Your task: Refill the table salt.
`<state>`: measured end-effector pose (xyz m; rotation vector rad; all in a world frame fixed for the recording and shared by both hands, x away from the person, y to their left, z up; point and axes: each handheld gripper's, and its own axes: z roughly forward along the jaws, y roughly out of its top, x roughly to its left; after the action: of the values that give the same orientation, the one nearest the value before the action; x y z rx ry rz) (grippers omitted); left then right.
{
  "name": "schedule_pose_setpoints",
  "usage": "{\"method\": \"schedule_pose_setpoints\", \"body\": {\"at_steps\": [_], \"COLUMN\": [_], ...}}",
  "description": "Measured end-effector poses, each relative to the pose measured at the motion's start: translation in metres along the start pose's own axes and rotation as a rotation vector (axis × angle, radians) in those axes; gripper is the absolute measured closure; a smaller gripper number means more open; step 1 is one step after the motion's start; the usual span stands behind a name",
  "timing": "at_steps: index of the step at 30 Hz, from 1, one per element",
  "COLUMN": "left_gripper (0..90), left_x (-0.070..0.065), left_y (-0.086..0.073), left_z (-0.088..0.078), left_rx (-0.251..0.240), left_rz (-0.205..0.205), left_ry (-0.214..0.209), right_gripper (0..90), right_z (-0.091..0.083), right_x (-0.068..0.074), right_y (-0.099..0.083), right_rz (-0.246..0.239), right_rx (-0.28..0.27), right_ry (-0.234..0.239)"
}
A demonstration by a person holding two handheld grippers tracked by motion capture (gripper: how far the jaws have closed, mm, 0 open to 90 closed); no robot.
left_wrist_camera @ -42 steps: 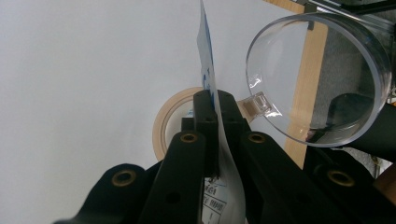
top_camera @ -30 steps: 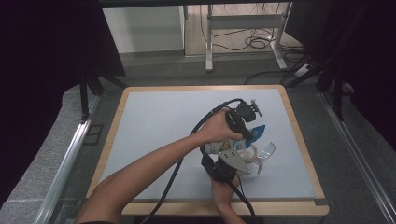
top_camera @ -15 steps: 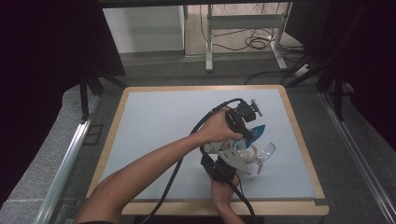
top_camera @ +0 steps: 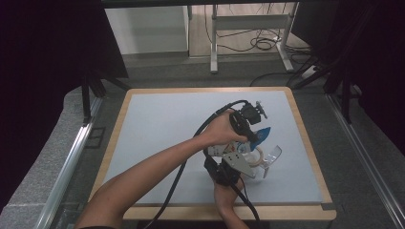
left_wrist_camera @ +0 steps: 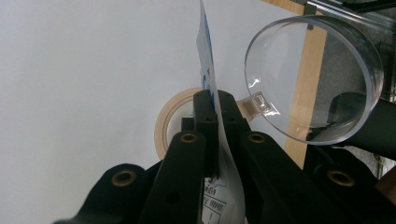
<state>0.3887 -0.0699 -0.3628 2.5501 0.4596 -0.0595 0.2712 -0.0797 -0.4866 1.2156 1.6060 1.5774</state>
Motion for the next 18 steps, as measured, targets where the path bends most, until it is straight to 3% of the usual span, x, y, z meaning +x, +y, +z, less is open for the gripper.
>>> {"method": "schedule_pose_setpoints", "body": {"at_steps": [18], "left_gripper": [90.0], "left_x": [-0.0001], "left_y": [-0.0002], "left_z": [0.0004], "left_rx": [-0.002], "left_rz": [0.0], "left_ry": [0.0], "right_gripper": [54.0], "right_z": [0.0008], "right_x": [-0.0005], "right_y": [-0.0005], "right_rz": [-0.001], "right_rx": [-0.002], "right_ry": [-0.002]}}
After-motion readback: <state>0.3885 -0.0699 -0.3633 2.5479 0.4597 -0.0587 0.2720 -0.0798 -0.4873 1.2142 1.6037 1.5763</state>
